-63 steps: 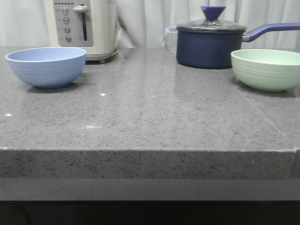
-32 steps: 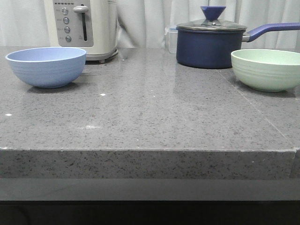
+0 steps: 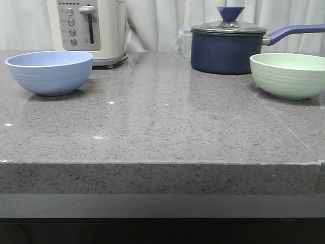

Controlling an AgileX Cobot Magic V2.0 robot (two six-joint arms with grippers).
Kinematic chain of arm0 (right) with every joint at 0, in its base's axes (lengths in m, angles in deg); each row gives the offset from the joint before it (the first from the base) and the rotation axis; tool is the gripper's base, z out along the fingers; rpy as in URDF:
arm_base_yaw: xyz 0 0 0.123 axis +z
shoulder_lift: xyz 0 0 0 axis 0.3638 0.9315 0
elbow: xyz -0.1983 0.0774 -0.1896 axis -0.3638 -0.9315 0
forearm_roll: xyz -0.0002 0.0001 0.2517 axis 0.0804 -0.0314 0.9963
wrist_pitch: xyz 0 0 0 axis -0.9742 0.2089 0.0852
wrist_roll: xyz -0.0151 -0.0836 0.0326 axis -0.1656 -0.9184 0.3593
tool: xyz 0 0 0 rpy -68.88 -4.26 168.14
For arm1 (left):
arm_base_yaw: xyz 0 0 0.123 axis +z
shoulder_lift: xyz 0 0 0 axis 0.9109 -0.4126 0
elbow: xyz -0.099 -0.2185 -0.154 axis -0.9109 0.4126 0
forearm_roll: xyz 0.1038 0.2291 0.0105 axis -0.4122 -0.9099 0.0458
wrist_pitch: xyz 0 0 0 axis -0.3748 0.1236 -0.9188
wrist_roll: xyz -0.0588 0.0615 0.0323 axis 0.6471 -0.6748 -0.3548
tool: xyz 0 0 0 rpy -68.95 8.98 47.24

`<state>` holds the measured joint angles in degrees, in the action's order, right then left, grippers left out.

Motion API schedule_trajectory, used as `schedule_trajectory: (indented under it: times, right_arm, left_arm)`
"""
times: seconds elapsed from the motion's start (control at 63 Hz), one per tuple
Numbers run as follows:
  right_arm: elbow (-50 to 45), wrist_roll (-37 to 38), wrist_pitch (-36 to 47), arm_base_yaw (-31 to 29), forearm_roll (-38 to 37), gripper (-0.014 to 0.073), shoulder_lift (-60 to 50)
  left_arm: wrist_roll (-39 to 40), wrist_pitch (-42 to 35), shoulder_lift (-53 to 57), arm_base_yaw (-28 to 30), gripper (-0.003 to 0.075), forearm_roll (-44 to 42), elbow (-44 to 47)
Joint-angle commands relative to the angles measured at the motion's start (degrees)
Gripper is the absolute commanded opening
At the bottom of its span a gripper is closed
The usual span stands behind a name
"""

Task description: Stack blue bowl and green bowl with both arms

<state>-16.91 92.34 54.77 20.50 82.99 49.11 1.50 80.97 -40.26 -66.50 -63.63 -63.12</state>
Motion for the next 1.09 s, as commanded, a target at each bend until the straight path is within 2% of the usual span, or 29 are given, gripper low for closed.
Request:
schedule_trajectory:
  times: [0.0,0.19,0.365,0.904,0.999,1.031,1.079]
  right_arm:
    - [7.71,-0.23,-1.32,-0.26,-2.18,-0.0057,2.94]
    - [19.46,-0.34,-9.96,-0.26,-4.17,-0.0057,11.97]
    - [26.39,-0.34,-14.54,-0.26,-4.17,-0.0057,21.28]
    - [27.7,-0.34,-14.28,-0.26,-4.3,-0.0052,37.66]
    - [27.7,-1.14,-14.88,-0.26,-4.44,0.0007,40.14]
    - [27.7,-1.22,-15.21,-0.26,-4.44,0.0058,40.94]
    - [27.7,-1.22,-15.74,-0.26,-4.44,0.019,42.11]
  left_arm:
    - [0.26,1.37,-2.0,-0.41,-0.002,0.24,-8.29]
    - [0.26,11.92,-10.78,-0.41,-0.002,0.45,-20.9]
    - [0.26,15.91,-19.35,-0.41,-0.002,0.45,-28.41]
    - [0.26,14.96,-33.33,-0.41,-0.0019,0.45,-29.41]
    - [0.26,14.22,-34.85,-0.41,-0.0013,0.45,-29.41]
    - [0.26,13.92,-35.26,-0.41,0.0008,0.32,-29.41]
    - [0.26,13.53,-35.8,-0.41,0.0083,0.32,-29.41]
